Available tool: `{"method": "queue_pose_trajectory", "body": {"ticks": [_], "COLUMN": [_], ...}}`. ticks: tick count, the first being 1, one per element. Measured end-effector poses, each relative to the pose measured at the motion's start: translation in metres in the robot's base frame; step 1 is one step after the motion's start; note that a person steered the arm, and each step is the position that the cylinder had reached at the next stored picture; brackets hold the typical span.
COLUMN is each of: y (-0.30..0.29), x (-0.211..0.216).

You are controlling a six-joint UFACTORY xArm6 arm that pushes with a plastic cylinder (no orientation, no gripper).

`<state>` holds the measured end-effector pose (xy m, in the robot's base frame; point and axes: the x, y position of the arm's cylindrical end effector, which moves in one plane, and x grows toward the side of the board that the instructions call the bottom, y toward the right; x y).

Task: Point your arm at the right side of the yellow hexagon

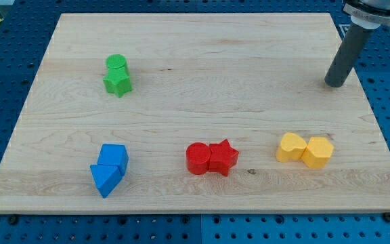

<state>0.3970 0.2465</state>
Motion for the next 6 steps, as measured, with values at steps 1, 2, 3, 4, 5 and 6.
{"method": "queue_pose_trajectory", "body": {"ticks": [1,2,3,4,5,6], "y": [0.000,0.004,0.004,0.004,0.004,0.000], "x": [0.003,0.021,0.048,0.085,0.131,0.178]}}
